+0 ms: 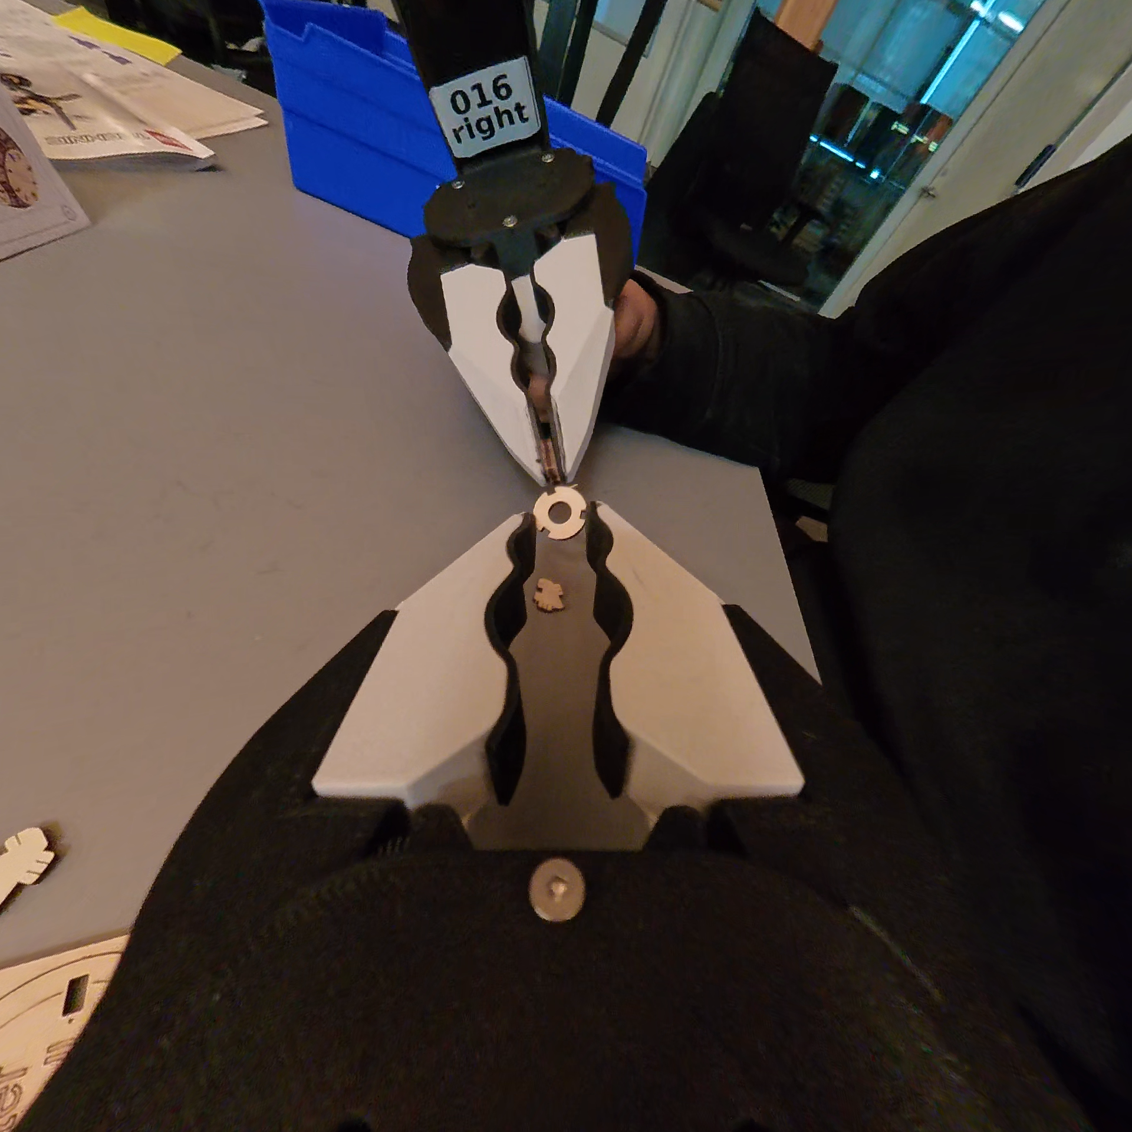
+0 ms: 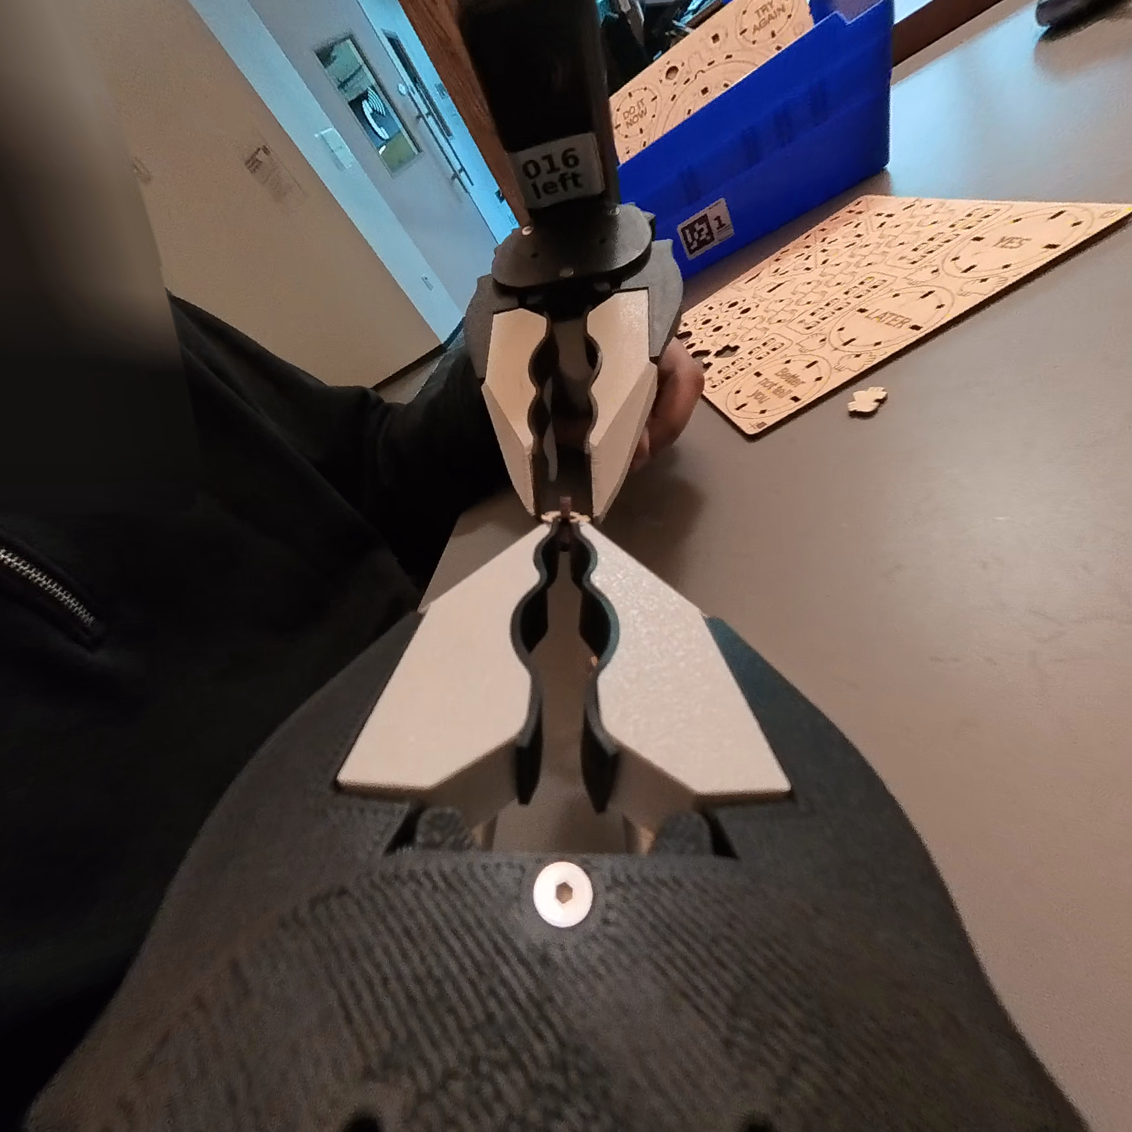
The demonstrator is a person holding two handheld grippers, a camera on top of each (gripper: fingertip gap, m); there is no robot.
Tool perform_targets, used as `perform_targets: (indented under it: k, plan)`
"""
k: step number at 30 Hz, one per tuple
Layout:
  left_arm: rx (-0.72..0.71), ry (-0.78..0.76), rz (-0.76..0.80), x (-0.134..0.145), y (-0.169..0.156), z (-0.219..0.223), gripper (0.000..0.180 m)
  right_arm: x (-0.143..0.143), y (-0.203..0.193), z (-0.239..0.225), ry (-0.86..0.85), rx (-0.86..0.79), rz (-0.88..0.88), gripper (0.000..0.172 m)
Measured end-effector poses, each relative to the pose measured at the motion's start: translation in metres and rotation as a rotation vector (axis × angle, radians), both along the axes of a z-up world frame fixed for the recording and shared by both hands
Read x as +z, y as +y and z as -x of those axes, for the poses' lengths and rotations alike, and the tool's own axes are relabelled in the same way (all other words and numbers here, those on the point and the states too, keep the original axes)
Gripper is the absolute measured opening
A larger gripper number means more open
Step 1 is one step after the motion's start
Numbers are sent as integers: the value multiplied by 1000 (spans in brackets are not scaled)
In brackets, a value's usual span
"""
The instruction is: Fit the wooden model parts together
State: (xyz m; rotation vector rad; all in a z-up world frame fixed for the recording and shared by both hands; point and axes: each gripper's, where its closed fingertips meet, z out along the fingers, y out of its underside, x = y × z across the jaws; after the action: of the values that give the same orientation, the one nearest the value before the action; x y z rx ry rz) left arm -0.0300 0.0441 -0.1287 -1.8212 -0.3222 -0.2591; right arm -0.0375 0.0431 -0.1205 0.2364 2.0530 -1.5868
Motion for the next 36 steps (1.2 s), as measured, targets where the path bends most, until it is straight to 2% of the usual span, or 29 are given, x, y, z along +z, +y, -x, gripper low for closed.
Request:
perform_targets:
  k: [11,22,36]
  plan:
    - [-30,-6,-16,2,0,-5,17,-7,-1,-6,21,23,-43,0]
    - [-35,-1,-49,8,0,-6,16,0,-1,-7,-19,34,-2,1]
    - [-39,4,-59,9,0,-7,16,1,-1,-8,40,32,3,1]
